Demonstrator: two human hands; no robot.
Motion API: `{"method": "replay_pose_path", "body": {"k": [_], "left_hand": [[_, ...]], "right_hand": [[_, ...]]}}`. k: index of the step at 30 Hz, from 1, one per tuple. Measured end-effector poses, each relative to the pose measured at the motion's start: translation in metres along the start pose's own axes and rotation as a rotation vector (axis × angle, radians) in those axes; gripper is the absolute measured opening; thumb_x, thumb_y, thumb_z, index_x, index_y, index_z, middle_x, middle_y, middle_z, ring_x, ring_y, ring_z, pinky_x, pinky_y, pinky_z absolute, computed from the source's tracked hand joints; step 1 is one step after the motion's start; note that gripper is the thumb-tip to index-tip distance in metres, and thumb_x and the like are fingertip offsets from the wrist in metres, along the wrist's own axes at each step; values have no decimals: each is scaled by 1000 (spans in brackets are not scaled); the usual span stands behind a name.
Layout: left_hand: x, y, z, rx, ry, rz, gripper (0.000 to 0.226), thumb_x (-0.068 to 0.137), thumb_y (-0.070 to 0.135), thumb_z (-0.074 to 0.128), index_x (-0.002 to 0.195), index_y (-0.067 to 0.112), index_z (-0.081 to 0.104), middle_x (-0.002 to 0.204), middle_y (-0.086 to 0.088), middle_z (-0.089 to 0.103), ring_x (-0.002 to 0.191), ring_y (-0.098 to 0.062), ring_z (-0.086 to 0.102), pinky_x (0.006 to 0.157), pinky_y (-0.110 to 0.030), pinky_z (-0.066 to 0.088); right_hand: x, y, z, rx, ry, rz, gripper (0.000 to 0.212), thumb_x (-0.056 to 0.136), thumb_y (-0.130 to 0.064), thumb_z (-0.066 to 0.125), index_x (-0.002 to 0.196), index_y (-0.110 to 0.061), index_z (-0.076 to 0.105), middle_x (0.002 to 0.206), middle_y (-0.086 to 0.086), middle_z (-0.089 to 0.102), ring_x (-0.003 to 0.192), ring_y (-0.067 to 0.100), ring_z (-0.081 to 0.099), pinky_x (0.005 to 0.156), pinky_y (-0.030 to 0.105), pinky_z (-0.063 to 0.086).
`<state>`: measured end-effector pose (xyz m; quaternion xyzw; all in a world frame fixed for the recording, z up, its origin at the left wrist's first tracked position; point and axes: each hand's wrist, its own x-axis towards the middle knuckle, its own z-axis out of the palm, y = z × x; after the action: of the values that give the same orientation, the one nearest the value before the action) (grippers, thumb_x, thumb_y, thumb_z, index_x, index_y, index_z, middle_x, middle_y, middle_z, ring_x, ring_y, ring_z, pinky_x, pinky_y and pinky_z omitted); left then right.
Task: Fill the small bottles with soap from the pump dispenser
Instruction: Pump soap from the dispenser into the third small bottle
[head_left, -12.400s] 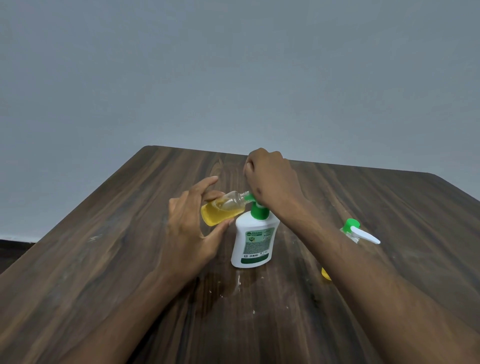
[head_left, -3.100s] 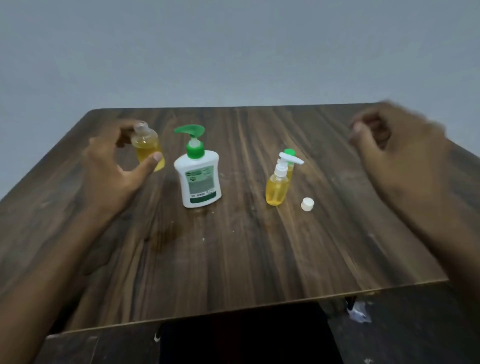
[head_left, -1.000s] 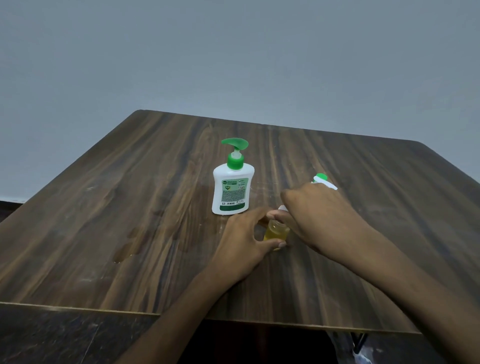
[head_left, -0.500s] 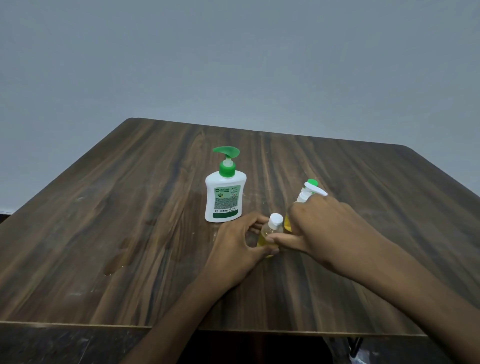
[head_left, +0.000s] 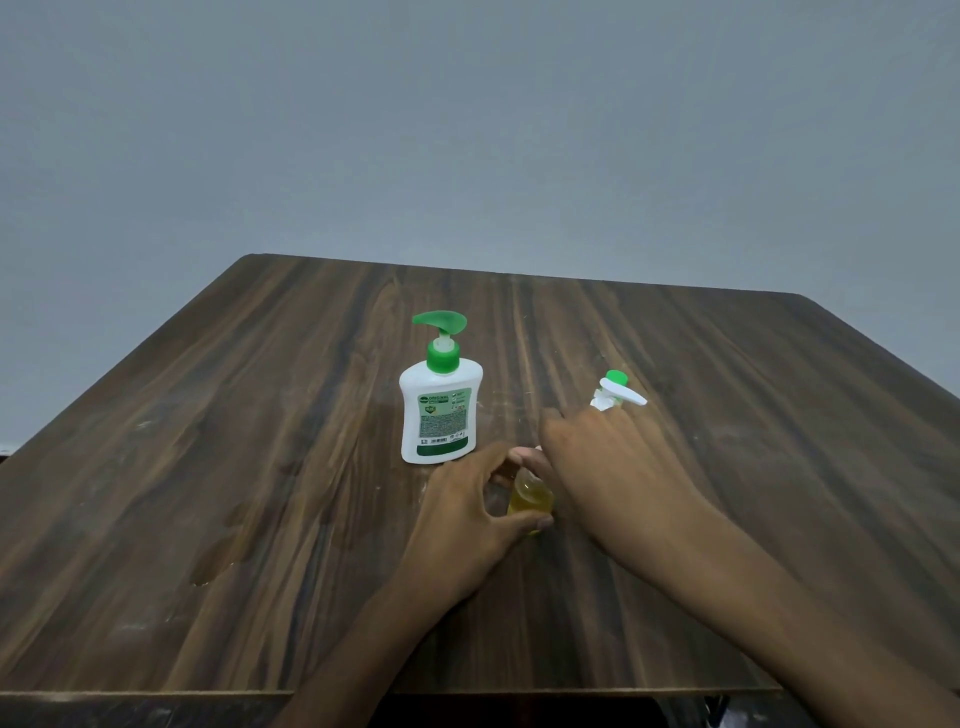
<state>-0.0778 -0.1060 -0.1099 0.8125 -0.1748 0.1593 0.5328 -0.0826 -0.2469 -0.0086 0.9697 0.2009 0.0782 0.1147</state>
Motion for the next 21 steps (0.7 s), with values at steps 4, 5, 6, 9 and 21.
{"method": "replay_pose_path", "body": {"k": [4, 5, 6, 9, 21], "left_hand": [[1, 0, -1, -11, -9, 14, 47, 65, 10, 95, 92, 39, 69, 93, 22, 74, 89, -6, 71, 81, -16, 51], [1, -1, 0, -13, -13, 23, 44, 66, 11, 95, 93, 36, 71, 93, 20, 75, 90, -6, 71, 81, -17, 51], [1, -2, 0, -14, -15, 29, 42, 66, 11, 95, 94, 31, 72, 93, 19, 75, 90, -6, 71, 80, -16, 50], [1, -7, 1, -15, -9, 14, 43, 64, 11, 97, 99, 22, 74, 93, 17, 76, 89, -4, 71, 79, -10, 48], [-3, 0, 1, 7, -13, 32, 49, 66, 2, 92, 104, 29, 75, 95, 29, 74, 90, 6, 69, 80, -4, 45]], "right_hand": [[-3, -1, -8, 33, -11, 45, 51, 109, -55, 31, 69, -24, 22, 100, 2, 62, 97, 26, 66, 59, 33, 29], [-5, 0, -10, 57, -9, 45, 50, 107, -57, 32, 71, -24, 24, 104, 3, 63, 99, 27, 65, 60, 34, 30], [-7, 2, -10, 91, 11, 37, 46, 106, -58, 36, 76, -24, 29, 107, 3, 62, 99, 27, 64, 59, 35, 30], [-12, 9, 1, 192, 79, -36, 34, 100, -45, 60, 96, -27, 31, 111, -2, 53, 96, 24, 62, 65, 35, 38], [-21, -7, 55, 363, 502, 96, 26, 86, -25, 78, 84, -22, 52, 78, -4, 53, 60, 13, 40, 43, 30, 39]]}}
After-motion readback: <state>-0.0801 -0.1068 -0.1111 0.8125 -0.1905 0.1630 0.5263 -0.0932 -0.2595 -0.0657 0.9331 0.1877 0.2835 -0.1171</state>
